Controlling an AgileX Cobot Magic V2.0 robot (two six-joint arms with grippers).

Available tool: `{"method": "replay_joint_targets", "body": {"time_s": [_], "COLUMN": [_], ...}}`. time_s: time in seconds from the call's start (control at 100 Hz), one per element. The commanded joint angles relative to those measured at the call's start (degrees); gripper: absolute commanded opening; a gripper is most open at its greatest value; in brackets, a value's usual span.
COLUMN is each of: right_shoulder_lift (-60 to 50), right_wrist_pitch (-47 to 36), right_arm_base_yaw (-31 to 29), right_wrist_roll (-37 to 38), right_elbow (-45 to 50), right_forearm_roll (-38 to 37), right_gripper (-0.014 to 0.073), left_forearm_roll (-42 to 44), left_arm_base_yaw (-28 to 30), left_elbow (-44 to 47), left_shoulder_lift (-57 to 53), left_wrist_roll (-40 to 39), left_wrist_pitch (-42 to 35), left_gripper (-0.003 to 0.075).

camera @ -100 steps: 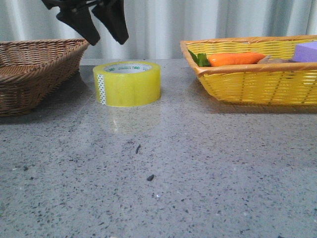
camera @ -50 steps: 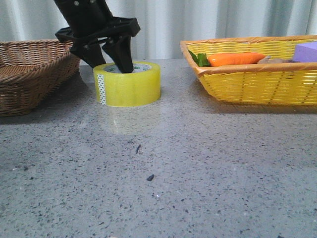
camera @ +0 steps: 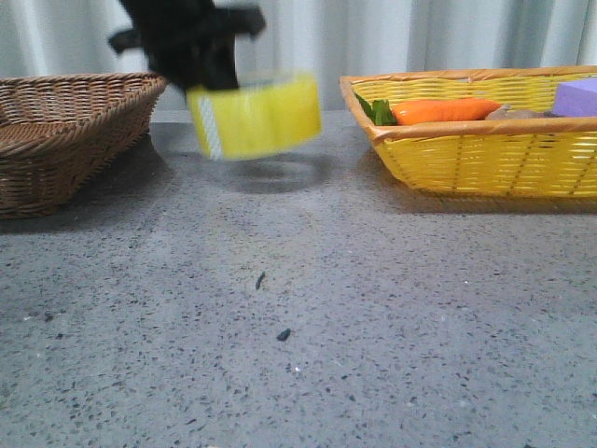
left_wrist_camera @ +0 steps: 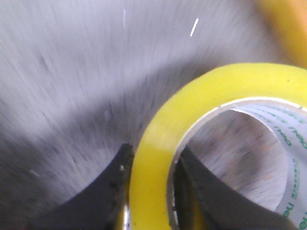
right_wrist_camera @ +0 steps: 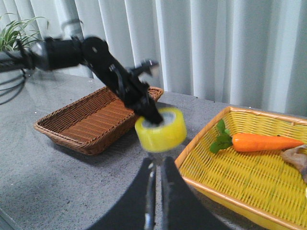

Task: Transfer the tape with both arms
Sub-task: 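Lift the tape roll with the left gripper and drop it into the brown basket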

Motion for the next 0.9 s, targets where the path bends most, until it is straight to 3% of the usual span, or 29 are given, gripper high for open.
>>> {"method": "replay_joint_targets", "body": {"time_s": [0.0, 0.12, 0.27, 0.51, 0.89], "right_shoulder_lift": [0.85, 0.97, 1.43, 1.55, 1.55], "right_wrist_pitch": [-5.49, -7.3, -8.29, -8.29, -8.29], "right_arm_base_yaw": [-0.28, -0.28, -0.28, -0.28, -0.28], "right_wrist_roll": [0.03, 0.03, 0.03, 0.03, 0.03], "right_elbow": [-1.16, -1.16, -1.16, -1.16, -1.16], "right_forearm_roll": [-1.16, -1.95, -2.4, -2.5, -2.5], "right_gripper": [-0.0062, -0.0062, -0.0062, -0.0062, -0.0062], "left_forearm_roll": [-2.25, 1.08, 11.53, 31.09, 32.14], "left_arm_base_yaw": [-0.21, -0.21, -0.21, 0.55, 15.87], "left_elbow": [-5.76, -10.1, -11.62, -10.05, 11.18], "left_shoulder_lift": [-8.41, -13.14, -17.89, -19.1, -19.02], "left_wrist_roll": [-0.35, -0.35, -0.35, -0.91, -11.79], "left_wrist_pitch": [-3.9, -5.37, -4.21, 9.02, 3.56], "left_gripper": [-0.002, -0.002, -0.002, -0.002, -0.0015]}}
